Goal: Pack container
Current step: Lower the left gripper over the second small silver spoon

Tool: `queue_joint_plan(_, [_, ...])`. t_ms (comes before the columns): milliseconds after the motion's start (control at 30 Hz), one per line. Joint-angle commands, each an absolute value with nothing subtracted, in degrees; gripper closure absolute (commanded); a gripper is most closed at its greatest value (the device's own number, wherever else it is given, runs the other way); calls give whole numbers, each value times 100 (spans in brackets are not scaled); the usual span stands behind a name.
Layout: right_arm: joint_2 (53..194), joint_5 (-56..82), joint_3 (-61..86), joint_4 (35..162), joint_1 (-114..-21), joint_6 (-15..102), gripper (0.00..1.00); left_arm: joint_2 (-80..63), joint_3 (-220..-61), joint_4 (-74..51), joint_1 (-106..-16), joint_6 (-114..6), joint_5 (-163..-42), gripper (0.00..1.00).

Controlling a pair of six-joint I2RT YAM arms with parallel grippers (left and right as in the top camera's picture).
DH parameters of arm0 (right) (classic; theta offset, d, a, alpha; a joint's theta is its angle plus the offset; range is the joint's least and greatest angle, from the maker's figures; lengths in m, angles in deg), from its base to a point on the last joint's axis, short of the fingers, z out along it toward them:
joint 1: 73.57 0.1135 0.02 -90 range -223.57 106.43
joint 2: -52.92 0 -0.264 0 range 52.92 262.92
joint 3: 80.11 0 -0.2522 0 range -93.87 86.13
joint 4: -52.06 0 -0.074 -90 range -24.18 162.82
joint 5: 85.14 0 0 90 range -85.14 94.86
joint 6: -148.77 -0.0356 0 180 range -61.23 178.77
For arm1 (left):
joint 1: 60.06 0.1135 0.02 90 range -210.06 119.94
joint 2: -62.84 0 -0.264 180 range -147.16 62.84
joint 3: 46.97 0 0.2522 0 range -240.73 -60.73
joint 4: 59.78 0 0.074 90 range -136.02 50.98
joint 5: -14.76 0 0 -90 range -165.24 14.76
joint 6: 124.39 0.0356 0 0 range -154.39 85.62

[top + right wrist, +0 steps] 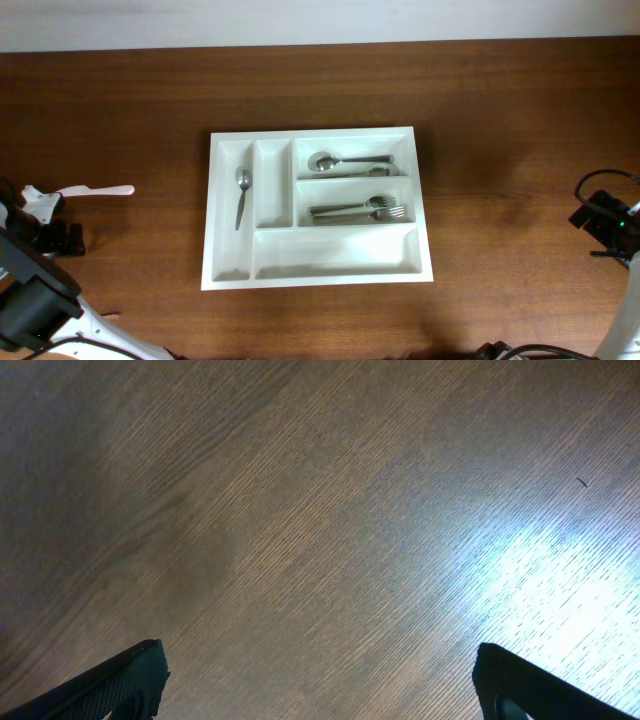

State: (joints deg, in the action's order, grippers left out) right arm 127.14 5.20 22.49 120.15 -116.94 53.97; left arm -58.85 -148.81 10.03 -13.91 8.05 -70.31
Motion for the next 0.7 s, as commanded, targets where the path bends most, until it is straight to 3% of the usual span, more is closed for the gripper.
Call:
queue_joint_plan(0, [12729,553,2249,11997,-11725,5340,1,-5979,-14959,992,-1350,833,-7031,0])
queue_joint_plan(667, [12729,553,2249,11997,-11725,5342,1,-6243,-14959,997,-1350,462,-7282,1])
